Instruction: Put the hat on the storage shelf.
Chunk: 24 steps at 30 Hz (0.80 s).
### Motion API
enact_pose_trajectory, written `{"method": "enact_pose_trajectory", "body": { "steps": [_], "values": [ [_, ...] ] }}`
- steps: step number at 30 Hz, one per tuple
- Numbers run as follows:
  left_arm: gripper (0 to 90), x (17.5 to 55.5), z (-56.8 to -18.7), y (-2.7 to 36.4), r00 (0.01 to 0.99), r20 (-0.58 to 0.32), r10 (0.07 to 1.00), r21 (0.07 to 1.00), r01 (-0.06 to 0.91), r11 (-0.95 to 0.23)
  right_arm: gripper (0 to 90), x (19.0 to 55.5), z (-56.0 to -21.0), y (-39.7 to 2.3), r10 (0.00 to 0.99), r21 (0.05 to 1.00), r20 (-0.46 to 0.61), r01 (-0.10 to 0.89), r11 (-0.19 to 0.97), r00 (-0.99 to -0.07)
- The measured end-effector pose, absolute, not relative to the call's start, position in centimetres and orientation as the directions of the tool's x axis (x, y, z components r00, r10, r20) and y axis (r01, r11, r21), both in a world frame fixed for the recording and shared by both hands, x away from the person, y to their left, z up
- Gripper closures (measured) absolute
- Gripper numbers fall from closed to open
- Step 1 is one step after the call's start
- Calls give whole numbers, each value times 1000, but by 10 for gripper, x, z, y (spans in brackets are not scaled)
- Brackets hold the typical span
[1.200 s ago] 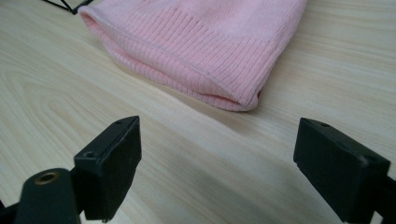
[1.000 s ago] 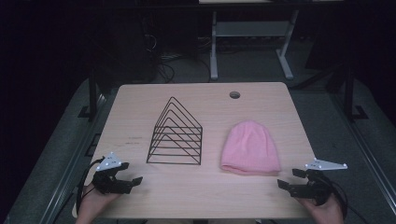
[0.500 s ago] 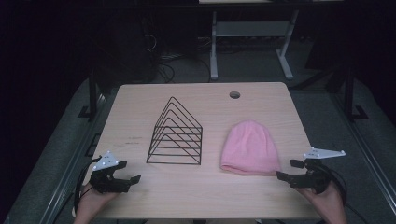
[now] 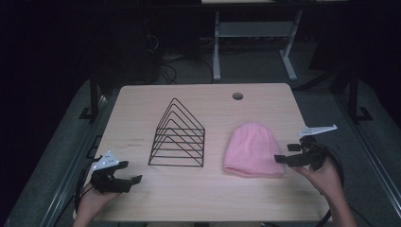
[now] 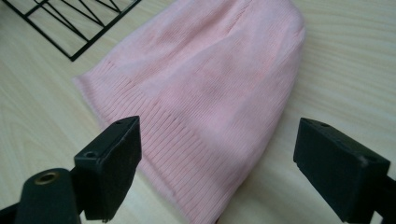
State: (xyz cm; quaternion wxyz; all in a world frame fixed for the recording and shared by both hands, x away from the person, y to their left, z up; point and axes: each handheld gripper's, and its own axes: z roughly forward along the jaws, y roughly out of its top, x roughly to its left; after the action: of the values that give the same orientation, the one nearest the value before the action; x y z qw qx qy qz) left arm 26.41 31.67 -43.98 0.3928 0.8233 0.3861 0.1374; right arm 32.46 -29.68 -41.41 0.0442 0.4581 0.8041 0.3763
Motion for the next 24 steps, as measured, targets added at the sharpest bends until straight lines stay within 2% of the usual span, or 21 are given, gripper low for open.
{"method": "enact_pose_trajectory", "body": {
  "steps": [7,24],
  "values": [
    [172,263,-441,315,675,-107,730,758,531,-379,155,359,-407,-293,777,614,271,723,315,-569],
    [172,263,-443,318,665,-104,740,753,539,-378,188,423,-414,-282,776,521,307,779,348,-551]
  ]
}}
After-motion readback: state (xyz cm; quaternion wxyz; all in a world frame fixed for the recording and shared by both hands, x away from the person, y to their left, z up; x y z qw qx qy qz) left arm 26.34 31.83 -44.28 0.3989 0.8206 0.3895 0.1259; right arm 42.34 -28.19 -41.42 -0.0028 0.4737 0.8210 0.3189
